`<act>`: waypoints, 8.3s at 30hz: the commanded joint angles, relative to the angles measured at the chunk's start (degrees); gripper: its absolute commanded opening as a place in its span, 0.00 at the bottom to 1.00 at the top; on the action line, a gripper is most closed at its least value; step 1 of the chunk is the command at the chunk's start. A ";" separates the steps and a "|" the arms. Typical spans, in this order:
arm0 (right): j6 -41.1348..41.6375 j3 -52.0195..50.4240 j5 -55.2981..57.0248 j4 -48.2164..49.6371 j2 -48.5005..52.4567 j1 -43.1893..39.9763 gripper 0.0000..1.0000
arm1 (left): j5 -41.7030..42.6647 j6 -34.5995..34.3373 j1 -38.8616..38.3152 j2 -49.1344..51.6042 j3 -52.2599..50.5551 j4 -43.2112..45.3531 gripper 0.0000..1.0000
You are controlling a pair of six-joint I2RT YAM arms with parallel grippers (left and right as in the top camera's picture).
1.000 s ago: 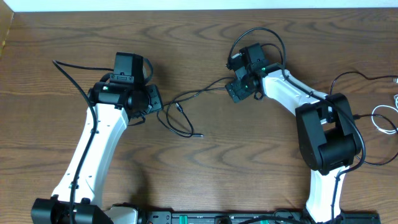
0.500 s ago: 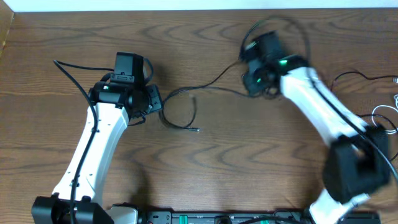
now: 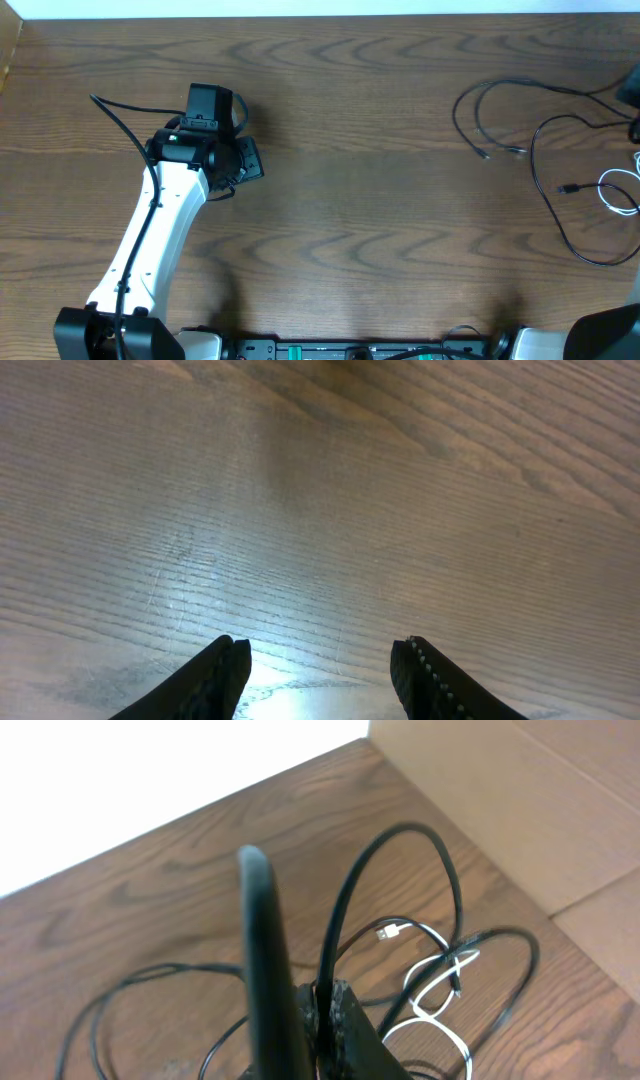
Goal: Untangle cables
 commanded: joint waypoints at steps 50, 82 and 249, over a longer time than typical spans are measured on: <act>-14.49 -11.63 -29.88 -22.40 5.16 4.72 0.18 | -0.55 -0.79 0.17 0.85 0.15 0.26 0.51; 13.62 -44.37 -8.33 29.42 5.38 -8.98 0.14 | -0.55 -0.79 0.17 0.85 0.13 0.28 0.51; -11.91 -84.37 -12.50 28.81 -86.95 26.43 0.99 | -3.30 15.80 6.93 -84.83 -68.11 45.29 0.98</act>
